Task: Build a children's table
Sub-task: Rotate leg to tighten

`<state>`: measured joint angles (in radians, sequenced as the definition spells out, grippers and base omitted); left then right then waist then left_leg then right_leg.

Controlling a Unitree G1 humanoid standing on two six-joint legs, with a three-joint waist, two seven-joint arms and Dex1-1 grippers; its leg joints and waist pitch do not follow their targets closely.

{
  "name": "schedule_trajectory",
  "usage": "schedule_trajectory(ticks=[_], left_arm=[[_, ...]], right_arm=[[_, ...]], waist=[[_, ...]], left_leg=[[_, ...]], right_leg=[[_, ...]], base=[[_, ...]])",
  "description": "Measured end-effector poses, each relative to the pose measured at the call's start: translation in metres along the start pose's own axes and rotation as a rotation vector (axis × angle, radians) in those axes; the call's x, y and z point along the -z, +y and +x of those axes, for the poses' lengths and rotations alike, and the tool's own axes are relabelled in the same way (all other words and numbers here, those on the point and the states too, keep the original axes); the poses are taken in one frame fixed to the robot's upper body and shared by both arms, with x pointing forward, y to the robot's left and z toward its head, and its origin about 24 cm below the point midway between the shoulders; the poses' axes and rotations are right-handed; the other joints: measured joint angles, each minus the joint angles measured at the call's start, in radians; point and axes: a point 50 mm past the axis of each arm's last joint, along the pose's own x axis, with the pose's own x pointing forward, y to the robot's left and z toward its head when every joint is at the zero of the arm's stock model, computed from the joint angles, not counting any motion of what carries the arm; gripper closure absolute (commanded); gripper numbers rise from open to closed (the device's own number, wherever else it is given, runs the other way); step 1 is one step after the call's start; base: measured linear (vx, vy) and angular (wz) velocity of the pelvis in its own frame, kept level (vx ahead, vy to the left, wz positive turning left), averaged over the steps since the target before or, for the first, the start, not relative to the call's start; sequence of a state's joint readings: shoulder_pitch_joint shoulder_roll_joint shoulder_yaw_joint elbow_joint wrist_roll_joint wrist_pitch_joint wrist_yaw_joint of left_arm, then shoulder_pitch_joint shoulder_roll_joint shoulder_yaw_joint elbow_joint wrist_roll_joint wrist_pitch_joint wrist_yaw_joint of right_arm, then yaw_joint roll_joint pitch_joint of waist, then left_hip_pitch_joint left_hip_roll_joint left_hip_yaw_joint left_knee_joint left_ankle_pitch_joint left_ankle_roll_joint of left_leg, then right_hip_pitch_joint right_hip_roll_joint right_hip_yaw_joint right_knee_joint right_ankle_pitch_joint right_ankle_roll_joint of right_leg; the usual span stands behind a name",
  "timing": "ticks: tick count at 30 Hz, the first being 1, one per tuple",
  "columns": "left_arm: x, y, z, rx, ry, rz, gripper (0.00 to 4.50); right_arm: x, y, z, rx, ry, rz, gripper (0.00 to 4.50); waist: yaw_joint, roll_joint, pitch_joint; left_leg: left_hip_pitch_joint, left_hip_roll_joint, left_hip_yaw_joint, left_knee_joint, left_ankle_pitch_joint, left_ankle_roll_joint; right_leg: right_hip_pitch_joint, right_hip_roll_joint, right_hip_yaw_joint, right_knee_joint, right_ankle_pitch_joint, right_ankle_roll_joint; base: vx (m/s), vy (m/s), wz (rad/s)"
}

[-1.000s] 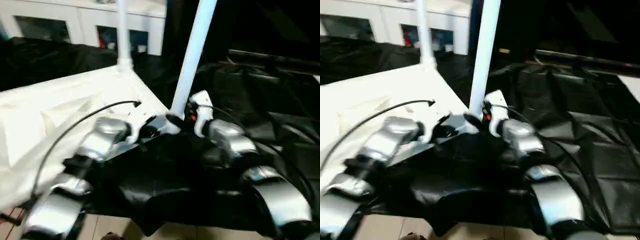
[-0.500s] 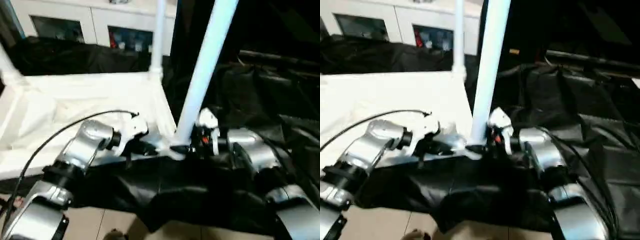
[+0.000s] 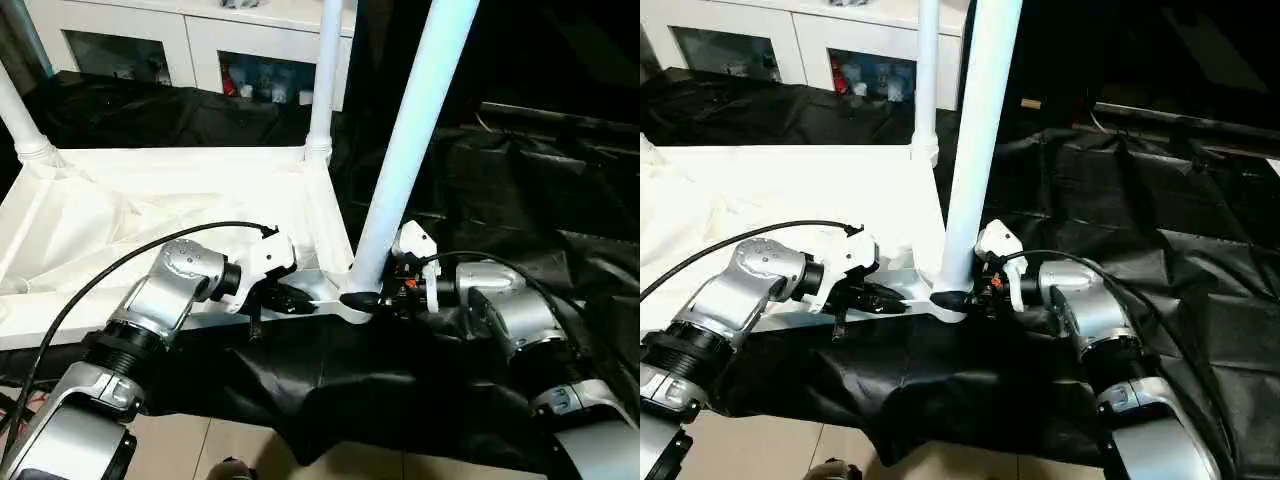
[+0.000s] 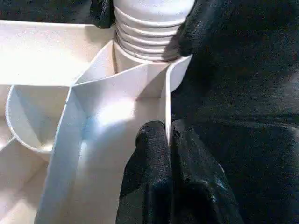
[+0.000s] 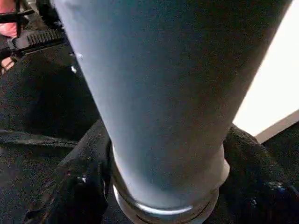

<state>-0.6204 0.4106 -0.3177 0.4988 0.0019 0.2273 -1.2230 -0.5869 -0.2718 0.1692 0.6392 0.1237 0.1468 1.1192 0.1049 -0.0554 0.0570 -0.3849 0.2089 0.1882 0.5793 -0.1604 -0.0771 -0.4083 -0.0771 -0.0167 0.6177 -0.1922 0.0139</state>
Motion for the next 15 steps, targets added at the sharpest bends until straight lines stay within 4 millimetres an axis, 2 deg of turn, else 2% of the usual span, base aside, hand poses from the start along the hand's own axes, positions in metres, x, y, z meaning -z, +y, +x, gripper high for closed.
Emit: schedule_trajectory(ticks=[6, 11, 13, 15], left_arm=[[-0.005, 0.014, 0.017, -0.219, -0.011, -0.067, 4.50], [-0.016, 0.020, 0.035, -0.354, -0.015, -0.124, 4.50], [-0.019, 0.020, 0.040, -0.374, -0.016, -0.136, 4.50], [-0.020, 0.020, 0.042, -0.382, -0.017, -0.142, 4.50]], right_arm=[[-0.001, -0.018, 0.024, 0.354, -0.077, 0.138, 1.75], [-0.009, -0.027, 0.041, 0.601, -0.096, 0.229, 1.75], [-0.009, -0.027, 0.043, 0.642, -0.095, 0.222, 1.75], [-0.009, -0.027, 0.044, 0.658, -0.100, 0.220, 1.19]], waist=[[-0.027, -0.001, 0.000], [-0.039, 0.000, -0.001], [-0.040, -0.001, -0.002], [-0.039, -0.002, -0.002]], left_leg=[[0.002, 0.000, -0.002, 0.000, 0.001, -0.002], [0.002, 0.000, -0.001, 0.000, 0.001, -0.002], [0.001, 0.000, -0.001, 0.000, 0.001, -0.002], [0.001, -0.001, -0.001, 0.000, 0.001, -0.001]], right_leg=[[0.000, 0.000, 0.001, 0.001, 0.004, -0.003], [0.000, 0.000, 0.001, 0.000, 0.004, -0.003], [0.000, 0.000, 0.001, -0.002, 0.004, -0.002], [0.001, 0.000, 0.001, -0.004, 0.004, -0.002]], base=[[0.000, 0.000, 0.00], [0.000, 0.000, 0.00], [0.000, 0.000, 0.00], [0.000, 0.000, 0.00]])
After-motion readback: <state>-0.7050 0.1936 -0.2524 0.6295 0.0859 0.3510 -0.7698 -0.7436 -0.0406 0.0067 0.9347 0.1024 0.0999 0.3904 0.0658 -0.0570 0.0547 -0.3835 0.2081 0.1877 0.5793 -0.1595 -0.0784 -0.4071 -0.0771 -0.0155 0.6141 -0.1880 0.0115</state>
